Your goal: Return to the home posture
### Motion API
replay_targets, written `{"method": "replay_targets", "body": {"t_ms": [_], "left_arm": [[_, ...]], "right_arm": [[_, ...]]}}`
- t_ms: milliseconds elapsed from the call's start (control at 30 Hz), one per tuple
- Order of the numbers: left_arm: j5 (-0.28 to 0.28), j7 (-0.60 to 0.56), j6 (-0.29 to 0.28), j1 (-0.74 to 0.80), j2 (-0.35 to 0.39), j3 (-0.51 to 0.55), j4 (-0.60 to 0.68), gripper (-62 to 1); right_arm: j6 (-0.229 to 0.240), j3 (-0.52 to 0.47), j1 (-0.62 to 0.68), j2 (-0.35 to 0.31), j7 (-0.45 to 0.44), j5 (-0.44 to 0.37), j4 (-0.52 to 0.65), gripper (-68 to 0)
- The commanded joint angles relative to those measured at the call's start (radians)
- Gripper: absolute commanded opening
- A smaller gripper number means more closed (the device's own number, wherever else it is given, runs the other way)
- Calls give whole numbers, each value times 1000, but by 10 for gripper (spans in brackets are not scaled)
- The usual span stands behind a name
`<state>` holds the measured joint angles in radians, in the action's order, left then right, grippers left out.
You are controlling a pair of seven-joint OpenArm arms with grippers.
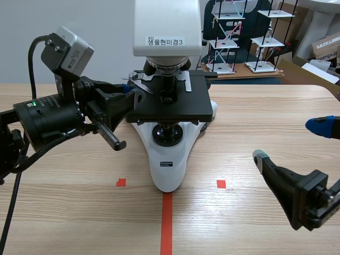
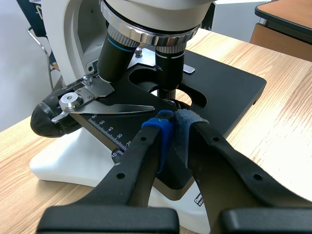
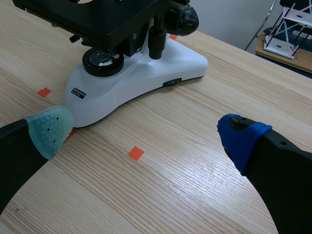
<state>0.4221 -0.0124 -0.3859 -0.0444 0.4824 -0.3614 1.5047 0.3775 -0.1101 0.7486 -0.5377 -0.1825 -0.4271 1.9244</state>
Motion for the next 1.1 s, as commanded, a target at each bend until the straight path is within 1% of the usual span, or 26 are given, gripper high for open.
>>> {"method": "replay_targets", "body": {"t_ms": [0,600,767,867,1067], "left_arm": [[12,-20,2,0,-3,1,17,-573],[12,-20,2,0,-2,1,18,-573],[13,-21,2,5,15,4,23,-573],[12,-21,2,26,28,17,50,-573],[6,-24,2,115,56,53,156,-573]], "right_arm": [[-4,-8,2,0,-14,-3,3,4],[-4,-8,2,0,-14,-3,3,4],[-4,-8,2,0,-13,-3,3,4],[-4,-8,2,0,-2,-3,3,4],[-4,-8,2,0,5,-3,3,4]]}}
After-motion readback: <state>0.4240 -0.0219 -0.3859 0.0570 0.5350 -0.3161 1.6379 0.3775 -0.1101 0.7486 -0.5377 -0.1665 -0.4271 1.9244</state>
